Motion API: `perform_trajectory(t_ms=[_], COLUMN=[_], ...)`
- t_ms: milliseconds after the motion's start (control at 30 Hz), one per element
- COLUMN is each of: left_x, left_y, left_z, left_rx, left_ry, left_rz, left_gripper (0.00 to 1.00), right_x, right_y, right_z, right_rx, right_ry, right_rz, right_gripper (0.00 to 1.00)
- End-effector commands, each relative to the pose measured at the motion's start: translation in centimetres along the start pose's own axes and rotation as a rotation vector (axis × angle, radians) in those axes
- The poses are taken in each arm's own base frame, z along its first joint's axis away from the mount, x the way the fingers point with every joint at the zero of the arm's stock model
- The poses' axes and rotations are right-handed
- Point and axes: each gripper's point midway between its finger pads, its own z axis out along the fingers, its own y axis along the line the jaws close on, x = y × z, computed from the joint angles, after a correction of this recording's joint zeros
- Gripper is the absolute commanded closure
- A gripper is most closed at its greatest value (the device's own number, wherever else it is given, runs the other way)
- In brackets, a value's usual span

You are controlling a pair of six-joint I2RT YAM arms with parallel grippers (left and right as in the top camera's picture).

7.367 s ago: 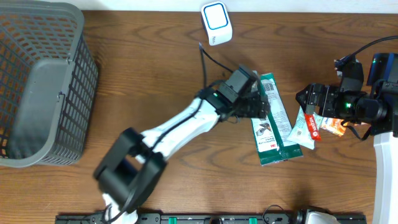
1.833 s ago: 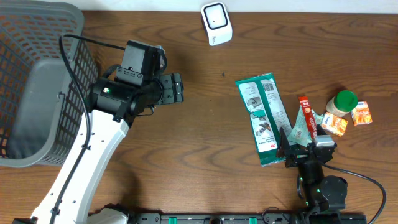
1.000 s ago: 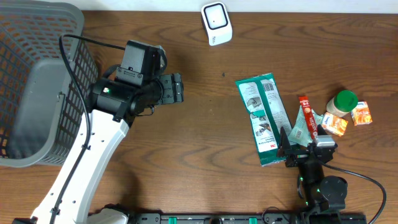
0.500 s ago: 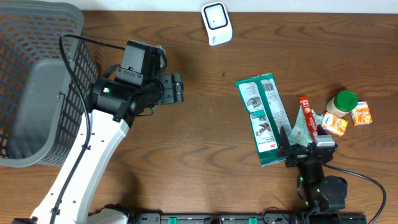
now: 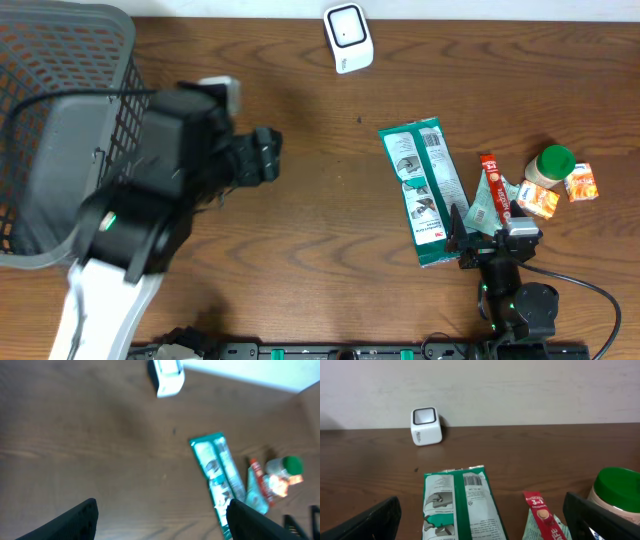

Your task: Scan the item barcode

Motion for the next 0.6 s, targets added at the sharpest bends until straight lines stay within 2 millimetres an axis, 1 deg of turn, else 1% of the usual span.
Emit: perform_trajectory(t_ms=[0, 167, 233, 333, 367, 433, 567], left_x=[-1.2, -0.6, -0.5, 0.0, 0.5, 1.8, 4.0], left_y=[0.5, 1.5, 2.0, 2.5, 2.8, 3.4, 4.5], left_z=[-4.8, -11.6, -13.7, -16.3, -17.2, -18.3, -19.7], left_rx=[0.008, -0.001, -0.023, -0.051, -0.063, -0.082, -0.13], left_ry=[-0.144, -0.311, -0.381, -0.46, -0.479, -0.493, -0.504], left_rz=[0.006, -0.012, -0.007, 0.02, 0.014, 0.003, -0.024], left_gripper=[0.18, 0.18, 0.17, 0.17, 0.17, 0.17, 0.18], right_x=[0.0, 0.0, 0.0, 0.0, 0.0, 0.0, 0.0], right_y=[-0.2, -0.2, -0.2, -0.2, -0.2, -0.2, -0.2], right_z=[0.0, 0.0, 0.0, 0.0, 0.0, 0.0, 0.0], right_rx=[0.011, 0.011, 0.011, 0.011, 0.011, 0.011, 0.011], right_ry=[0.0, 0.0, 0.0, 0.0, 0.0, 0.0, 0.0], right_rz=[0.016, 0.016, 0.016, 0.016, 0.016, 0.016, 0.016], right_gripper=[0.01, 0.01, 0.01, 0.01, 0.01, 0.01, 0.01])
